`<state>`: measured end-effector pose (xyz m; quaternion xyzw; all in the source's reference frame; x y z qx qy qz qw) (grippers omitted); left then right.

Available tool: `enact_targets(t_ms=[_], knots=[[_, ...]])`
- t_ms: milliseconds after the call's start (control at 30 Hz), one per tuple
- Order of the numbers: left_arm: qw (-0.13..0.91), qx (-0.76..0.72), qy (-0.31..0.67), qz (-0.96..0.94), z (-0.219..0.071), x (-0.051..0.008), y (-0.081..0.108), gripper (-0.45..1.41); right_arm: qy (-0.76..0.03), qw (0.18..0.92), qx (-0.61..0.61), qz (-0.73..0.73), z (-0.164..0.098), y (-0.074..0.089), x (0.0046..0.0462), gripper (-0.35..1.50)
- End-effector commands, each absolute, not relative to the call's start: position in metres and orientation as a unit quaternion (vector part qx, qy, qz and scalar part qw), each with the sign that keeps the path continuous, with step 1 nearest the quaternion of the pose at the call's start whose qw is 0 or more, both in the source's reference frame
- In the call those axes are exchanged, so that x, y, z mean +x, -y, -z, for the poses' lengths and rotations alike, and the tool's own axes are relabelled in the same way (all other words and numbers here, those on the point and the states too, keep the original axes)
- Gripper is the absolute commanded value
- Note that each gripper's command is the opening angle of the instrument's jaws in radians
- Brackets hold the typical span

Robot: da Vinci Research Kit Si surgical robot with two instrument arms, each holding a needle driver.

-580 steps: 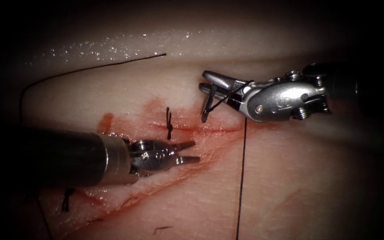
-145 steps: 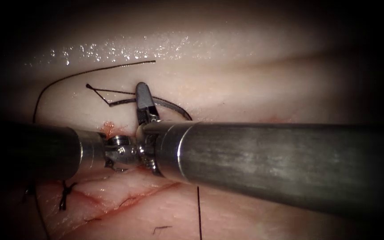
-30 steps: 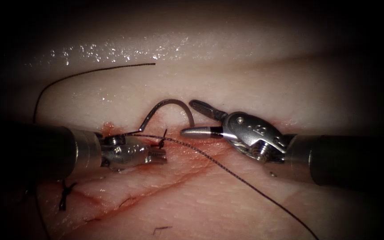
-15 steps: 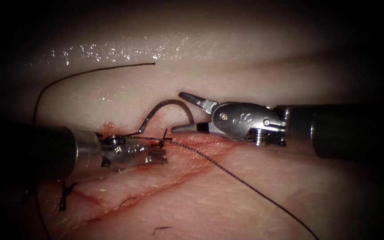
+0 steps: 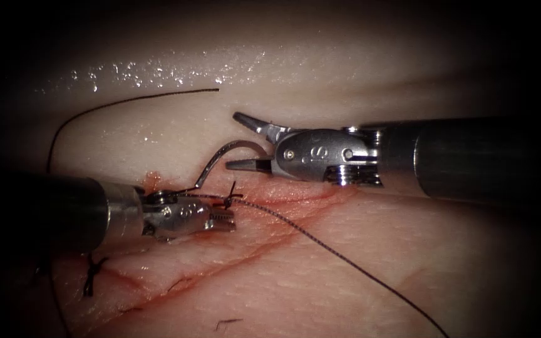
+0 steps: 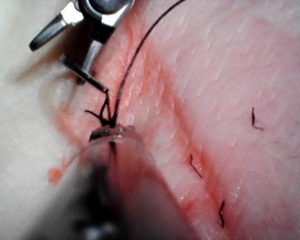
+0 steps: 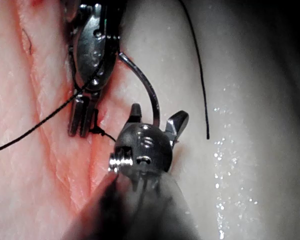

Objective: Wound Closure

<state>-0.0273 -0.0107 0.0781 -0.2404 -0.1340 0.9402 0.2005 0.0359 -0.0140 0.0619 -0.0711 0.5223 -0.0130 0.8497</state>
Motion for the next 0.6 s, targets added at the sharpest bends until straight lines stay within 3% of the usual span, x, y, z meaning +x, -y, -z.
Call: enact_targets(t_ms=[33,67,100,333,600], knots=[[0.2,-0.241,0.134,-0.94,-0.0787,-0.0279,0.0108,0.19,-0.52,0.851,-0.064,0.03,-0.0621,0.0143,0.0375,0.39],[0.2,-0.241,0.134,-0.94,-0.0787,-0.0279,0.0108,0.19,-0.518,0.853,-0.056,0.037,-0.0621,0.0145,0.0376,-0.11],[0.2,-0.241,0.134,-0.94,-0.0786,-0.0279,0.0108,0.19,-0.514,0.855,-0.05,0.045,-0.0622,0.0146,0.0375,-0.35],[0.2,-0.241,0.135,-0.94,-0.0786,-0.0279,0.0108,0.19,-0.494,0.868,-0.044,0.015,-0.0635,0.0142,0.0356,-0.35],[0.2,-0.241,0.135,-0.94,-0.0786,-0.0279,0.0108,0.19,-0.549,0.831,0.016,-0.09,-0.0664,0.0142,0.0335,-0.35]])
